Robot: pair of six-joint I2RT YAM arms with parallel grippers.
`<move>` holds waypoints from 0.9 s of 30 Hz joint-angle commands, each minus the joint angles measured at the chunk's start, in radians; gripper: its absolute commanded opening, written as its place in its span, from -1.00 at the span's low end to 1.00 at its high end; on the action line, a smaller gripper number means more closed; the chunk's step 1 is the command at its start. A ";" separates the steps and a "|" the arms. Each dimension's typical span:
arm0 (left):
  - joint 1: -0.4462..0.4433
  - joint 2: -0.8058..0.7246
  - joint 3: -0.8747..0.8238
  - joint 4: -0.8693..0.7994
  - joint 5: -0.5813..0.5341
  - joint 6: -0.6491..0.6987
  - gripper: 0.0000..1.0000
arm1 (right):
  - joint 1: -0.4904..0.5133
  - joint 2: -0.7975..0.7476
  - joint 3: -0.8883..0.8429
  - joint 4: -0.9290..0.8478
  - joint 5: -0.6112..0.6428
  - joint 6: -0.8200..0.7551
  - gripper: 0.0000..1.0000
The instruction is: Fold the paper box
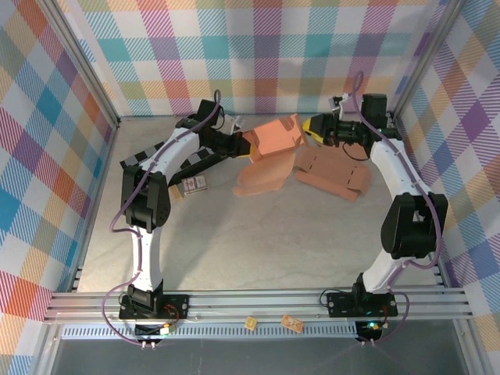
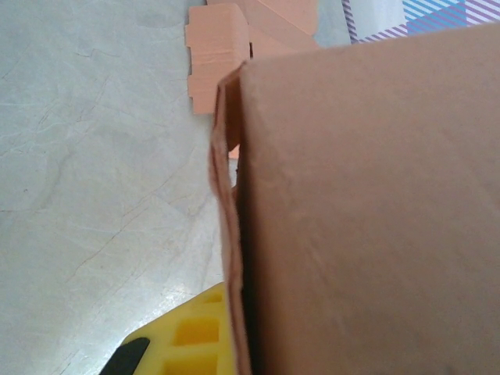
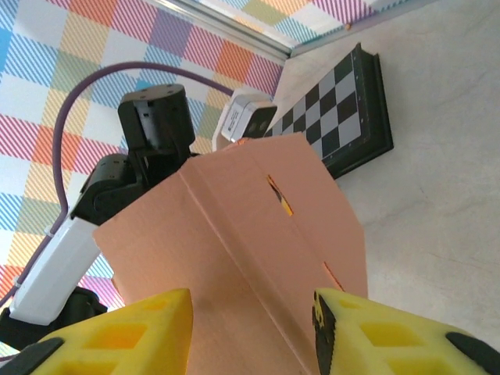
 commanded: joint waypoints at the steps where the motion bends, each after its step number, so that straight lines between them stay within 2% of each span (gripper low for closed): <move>1: -0.006 0.010 -0.006 -0.010 0.022 -0.009 -1.00 | 0.011 0.011 0.026 -0.045 -0.005 -0.059 -0.10; 11: -0.020 0.011 -0.002 -0.012 0.013 -0.010 -1.00 | 0.067 0.026 0.090 -0.156 0.097 -0.156 -0.14; 27: -0.056 0.007 0.006 -0.024 -0.033 -0.025 -1.00 | 0.162 -0.022 0.118 -0.272 0.508 -0.282 -0.14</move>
